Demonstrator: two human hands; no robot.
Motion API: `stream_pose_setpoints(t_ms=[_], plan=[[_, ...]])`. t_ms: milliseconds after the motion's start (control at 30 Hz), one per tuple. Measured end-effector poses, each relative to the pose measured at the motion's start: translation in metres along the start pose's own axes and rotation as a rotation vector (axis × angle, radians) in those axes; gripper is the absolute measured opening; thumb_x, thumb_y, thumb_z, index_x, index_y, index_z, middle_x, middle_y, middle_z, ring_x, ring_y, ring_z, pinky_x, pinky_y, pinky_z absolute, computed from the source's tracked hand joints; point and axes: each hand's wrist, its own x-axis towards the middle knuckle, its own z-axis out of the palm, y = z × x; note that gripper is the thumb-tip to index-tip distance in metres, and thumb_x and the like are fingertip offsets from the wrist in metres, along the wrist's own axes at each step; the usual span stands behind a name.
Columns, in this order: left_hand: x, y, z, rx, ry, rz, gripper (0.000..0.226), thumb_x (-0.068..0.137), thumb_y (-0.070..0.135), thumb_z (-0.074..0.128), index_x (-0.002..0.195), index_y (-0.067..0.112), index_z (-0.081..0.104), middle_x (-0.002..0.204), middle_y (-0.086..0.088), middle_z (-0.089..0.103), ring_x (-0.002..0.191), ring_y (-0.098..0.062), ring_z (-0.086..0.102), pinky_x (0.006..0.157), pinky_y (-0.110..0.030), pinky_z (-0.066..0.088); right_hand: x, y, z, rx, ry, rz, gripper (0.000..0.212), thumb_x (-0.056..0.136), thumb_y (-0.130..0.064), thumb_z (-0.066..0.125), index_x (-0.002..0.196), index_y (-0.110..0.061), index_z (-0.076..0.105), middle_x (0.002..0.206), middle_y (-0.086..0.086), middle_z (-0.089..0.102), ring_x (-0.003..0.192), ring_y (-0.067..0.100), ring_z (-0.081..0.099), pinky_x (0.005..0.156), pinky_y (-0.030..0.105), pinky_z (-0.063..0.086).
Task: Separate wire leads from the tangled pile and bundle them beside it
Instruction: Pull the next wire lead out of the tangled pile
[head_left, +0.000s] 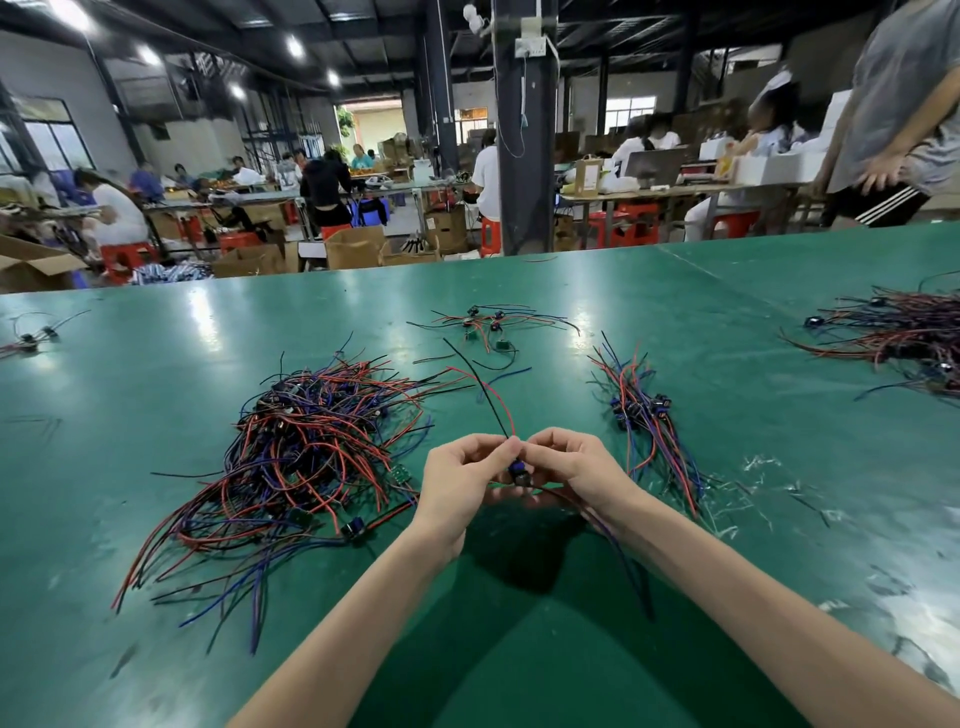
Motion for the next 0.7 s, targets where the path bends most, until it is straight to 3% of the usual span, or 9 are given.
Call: stream_pose_setpoints(t_ms=[67, 167, 300, 467, 600, 700], plan=[[0.0007, 0.0016, -0.0020, 0.030, 0.005, -0.005, 0.006, 0.083, 0.011, 0.069, 0.078, 0.007, 0.070, 0.070, -0.008, 0.067, 0.059, -0.011, 0.062, 0.050, -0.022, 0.051, -0.0028, 0.0010, 0.0025, 0.066, -0.044, 0.047, 0.010, 0.085, -0.010, 0.065, 0.080, -0.003, 0.060, 0.071, 0.013, 0.059, 0.057, 0.019, 0.057, 0.056, 0.031, 0.055], [0.0024, 0.0024, -0.0047, 0.072, 0.019, 0.007, 0.008, 0.084, 0.013, 0.069, 0.077, 0.010, 0.068, 0.068, -0.003, 0.065, 0.058, -0.008, 0.059, 0.046, -0.018, 0.046, -0.0061, -0.0003, 0.0041, 0.135, -0.099, 0.102, 0.005, 0.087, -0.008, 0.060, 0.085, -0.003, 0.060, 0.072, 0.012, 0.061, 0.055, 0.017, 0.062, 0.050, 0.028, 0.054], [0.0042, 0.0017, -0.0073, 0.128, 0.039, 0.032, 0.009, 0.085, 0.015, 0.069, 0.077, 0.015, 0.065, 0.063, 0.007, 0.063, 0.055, -0.002, 0.056, 0.045, -0.015, 0.042, -0.0062, -0.0010, 0.0048, 0.094, -0.154, 0.136, 0.005, 0.087, -0.008, 0.061, 0.086, -0.004, 0.063, 0.068, 0.007, 0.063, 0.053, 0.014, 0.059, 0.053, 0.030, 0.055], [0.0048, 0.0015, -0.0074, 0.125, 0.033, 0.059, 0.011, 0.083, 0.008, 0.069, 0.083, 0.018, 0.063, 0.068, 0.006, 0.068, 0.060, -0.002, 0.060, 0.045, -0.015, 0.042, -0.0065, 0.0008, 0.0038, 0.058, -0.172, 0.130, 0.007, 0.087, -0.006, 0.059, 0.085, -0.005, 0.066, 0.069, 0.009, 0.058, 0.054, 0.014, 0.055, 0.055, 0.032, 0.056], [0.0061, 0.0014, -0.0064, 0.159, 0.041, 0.079, 0.012, 0.083, 0.006, 0.070, 0.081, 0.016, 0.063, 0.062, 0.010, 0.066, 0.057, 0.001, 0.059, 0.045, -0.014, 0.042, -0.0069, -0.0005, 0.0027, 0.044, -0.173, 0.115, 0.012, 0.086, -0.018, 0.061, 0.089, -0.006, 0.065, 0.080, 0.013, 0.053, 0.059, 0.016, 0.057, 0.055, 0.032, 0.054], [0.0057, -0.0002, -0.0041, 0.178, 0.032, 0.114, 0.011, 0.082, 0.006, 0.070, 0.080, 0.014, 0.063, 0.064, 0.008, 0.065, 0.060, -0.002, 0.059, 0.048, -0.017, 0.045, -0.0076, -0.0022, 0.0019, 0.073, -0.186, 0.144, 0.020, 0.076, -0.024, 0.068, 0.081, -0.007, 0.058, 0.076, 0.013, 0.057, 0.059, 0.017, 0.062, 0.054, 0.031, 0.055]])
